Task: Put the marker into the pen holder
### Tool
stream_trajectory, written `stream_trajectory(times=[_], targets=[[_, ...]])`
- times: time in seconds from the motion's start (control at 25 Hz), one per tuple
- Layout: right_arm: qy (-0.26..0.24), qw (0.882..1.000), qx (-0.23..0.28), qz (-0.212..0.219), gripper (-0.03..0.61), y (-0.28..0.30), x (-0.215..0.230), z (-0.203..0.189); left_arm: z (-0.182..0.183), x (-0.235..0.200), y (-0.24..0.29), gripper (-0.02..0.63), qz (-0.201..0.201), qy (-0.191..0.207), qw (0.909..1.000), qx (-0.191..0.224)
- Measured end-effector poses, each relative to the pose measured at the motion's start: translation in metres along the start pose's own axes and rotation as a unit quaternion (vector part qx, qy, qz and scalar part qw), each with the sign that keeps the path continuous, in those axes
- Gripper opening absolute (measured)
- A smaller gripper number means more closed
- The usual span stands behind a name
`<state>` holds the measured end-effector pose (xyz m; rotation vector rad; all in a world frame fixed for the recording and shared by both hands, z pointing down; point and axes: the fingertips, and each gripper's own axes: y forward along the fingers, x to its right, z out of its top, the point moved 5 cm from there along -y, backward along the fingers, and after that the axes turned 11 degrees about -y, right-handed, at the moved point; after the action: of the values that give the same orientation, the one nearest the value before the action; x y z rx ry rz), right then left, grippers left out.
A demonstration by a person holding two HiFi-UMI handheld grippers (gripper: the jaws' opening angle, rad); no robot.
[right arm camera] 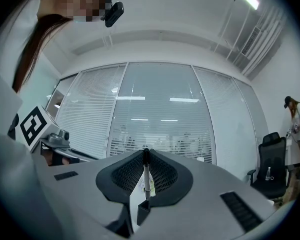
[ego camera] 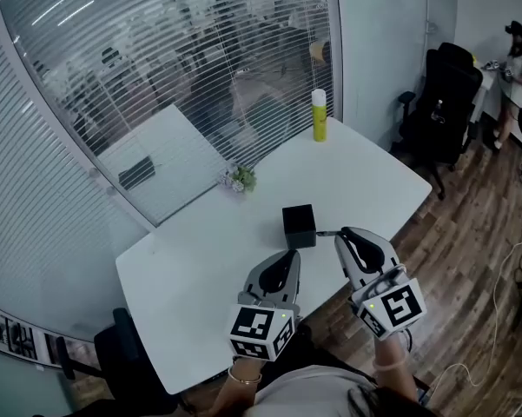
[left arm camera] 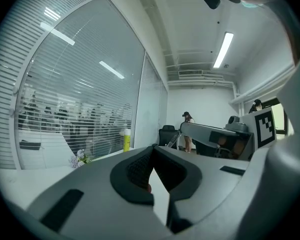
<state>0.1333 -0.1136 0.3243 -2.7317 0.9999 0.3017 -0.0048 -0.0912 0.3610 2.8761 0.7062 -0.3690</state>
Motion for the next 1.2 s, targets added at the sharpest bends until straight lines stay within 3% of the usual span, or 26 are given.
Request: stream_trajectory(times=[0.64,1.2], targets=[[-0.019,0.999,-0.037,0.025,0.058,0.066,0.004,-0.036,0.002,-0.040,0.031,0.018,-0.016,-0.007,0.9998,-0.004],[-0.089,0.990,-0.080,0.073,0.059,0.104,0.001,-0.078,-0.009,-0.049,0.041,0.018,-0.032,-0.011,0.9993,-0.014]])
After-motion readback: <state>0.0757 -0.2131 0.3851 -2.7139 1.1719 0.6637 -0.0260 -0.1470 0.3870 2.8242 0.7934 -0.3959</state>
